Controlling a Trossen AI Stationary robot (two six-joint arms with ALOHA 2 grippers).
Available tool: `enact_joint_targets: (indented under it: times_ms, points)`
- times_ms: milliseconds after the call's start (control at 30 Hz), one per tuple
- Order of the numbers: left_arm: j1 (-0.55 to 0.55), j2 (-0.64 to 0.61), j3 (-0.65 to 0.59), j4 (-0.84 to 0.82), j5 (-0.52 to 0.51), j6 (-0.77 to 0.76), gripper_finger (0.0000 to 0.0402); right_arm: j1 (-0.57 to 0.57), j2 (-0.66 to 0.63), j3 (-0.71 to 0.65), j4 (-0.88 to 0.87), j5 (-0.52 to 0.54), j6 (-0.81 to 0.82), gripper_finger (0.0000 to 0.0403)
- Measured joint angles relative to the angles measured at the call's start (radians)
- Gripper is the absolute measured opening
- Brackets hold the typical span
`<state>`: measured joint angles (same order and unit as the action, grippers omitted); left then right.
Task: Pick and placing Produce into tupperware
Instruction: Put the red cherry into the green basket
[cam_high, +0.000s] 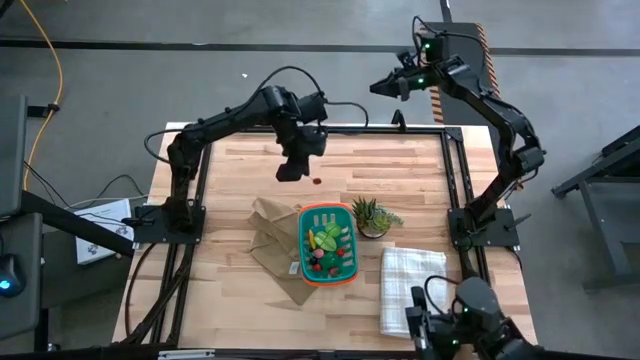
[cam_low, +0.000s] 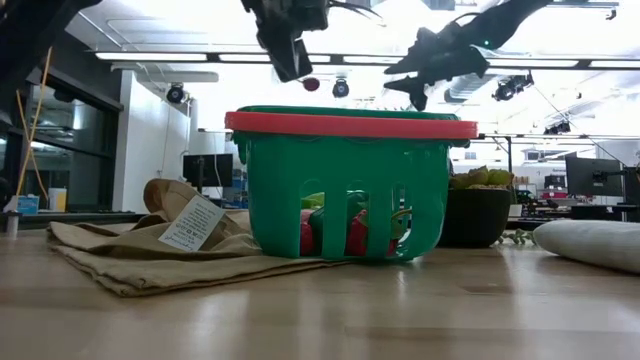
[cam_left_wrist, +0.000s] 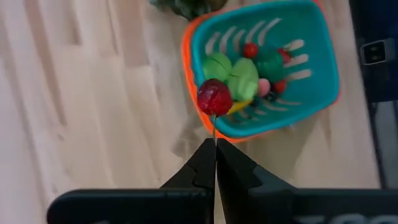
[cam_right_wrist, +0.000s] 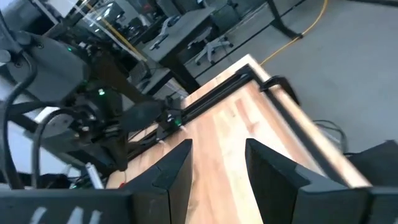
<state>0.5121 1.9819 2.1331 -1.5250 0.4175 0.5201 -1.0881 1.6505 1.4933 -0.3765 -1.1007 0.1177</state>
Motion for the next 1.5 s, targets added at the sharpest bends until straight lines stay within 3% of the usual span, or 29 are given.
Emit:
enact_joint_targets:
  times_ms: [300, 467, 833, 1033, 1233, 1500]
  points:
    - [-0.065, 0.0, -0.016, -0.042, 0.043, -0.17, 0.0, 0.06, -0.009, 0.0, -0.043, 0.004, 0.127, 0.0137]
    - [-0.148, 0.0, -0.016, -0.044, 0.035, -0.228, 0.0, 0.063, -0.057, 0.0, -0.155, 0.073, 0.119, 0.0137]
    - [-0.316, -0.001, -0.026, 0.075, -0.199, -0.478, 0.0, 0.055, -0.222, 0.0, -0.378, 0.282, 0.07, 0.0137]
    - [-0.368, -0.001, -0.15, 0.172, -0.273, -0.618, 0.0, 0.085, -0.304, 0.0, -0.515, 0.323, -0.008, 0.0137]
    - [-0.433, 0.0, -0.312, 0.306, -0.271, -0.704, 0.0, 0.108, -0.377, 0.0, -0.619, 0.355, -0.073, 0.0137]
    - [-0.483, 0.0, -0.384, 0.463, -0.279, -0.835, 0.0, 0.139, -0.462, 0.0, -0.642, 0.35, -0.074, 0.0137]
